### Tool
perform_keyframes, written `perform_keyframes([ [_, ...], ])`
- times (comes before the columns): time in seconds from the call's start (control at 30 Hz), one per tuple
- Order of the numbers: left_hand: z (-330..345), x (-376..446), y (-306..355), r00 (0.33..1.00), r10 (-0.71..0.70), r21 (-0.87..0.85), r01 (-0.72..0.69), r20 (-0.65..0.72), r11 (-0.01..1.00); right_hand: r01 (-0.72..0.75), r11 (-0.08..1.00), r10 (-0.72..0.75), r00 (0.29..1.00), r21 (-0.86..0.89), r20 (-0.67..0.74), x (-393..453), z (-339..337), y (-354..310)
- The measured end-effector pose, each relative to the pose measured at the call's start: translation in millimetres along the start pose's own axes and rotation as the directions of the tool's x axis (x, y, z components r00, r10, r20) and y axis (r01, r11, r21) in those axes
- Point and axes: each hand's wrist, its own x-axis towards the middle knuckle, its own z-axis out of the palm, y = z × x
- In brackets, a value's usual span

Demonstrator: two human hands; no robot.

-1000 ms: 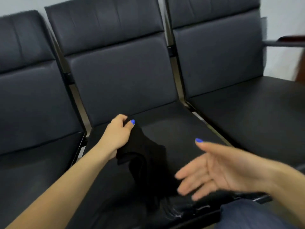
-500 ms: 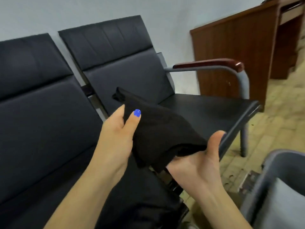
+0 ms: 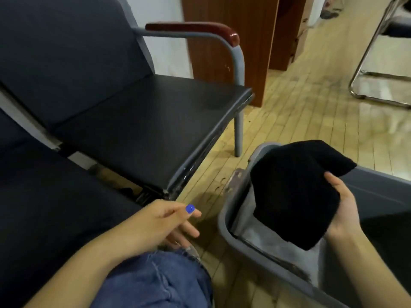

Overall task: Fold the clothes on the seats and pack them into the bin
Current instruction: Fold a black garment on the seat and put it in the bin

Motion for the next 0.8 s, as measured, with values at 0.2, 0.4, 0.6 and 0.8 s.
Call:
perform_keyframes([
  [0.2, -5, -3, -11, 0.997, -0.062, -0.019, 0.063, 0.034, 0.998, -0.199, 0.964, 0.17, 0.971, -0.177, -0.167, 23, -55, 12],
  [0.4, -2, -6, -14, 0.989, -0.138, 0.077, 0.133, 0.057, 0.988, -0.467, 0.785, 0.337, 0.873, -0.406, -0.351, 44, -99, 28],
  [0.6, -3, -8, -12, 0.988, -0.149, 0.098, 0.144, 0.041, 0.985, -0.361, 0.725, 0.23, 0.929, -0.586, -0.288, 48, -97, 28],
  [0.8, -7, -13, -15, 0.992, -0.12, 0.12, 0.124, -0.044, 0.985, -0.163, 0.117, -0.214, 0.959, -0.98, -0.185, 36, -89, 49],
])
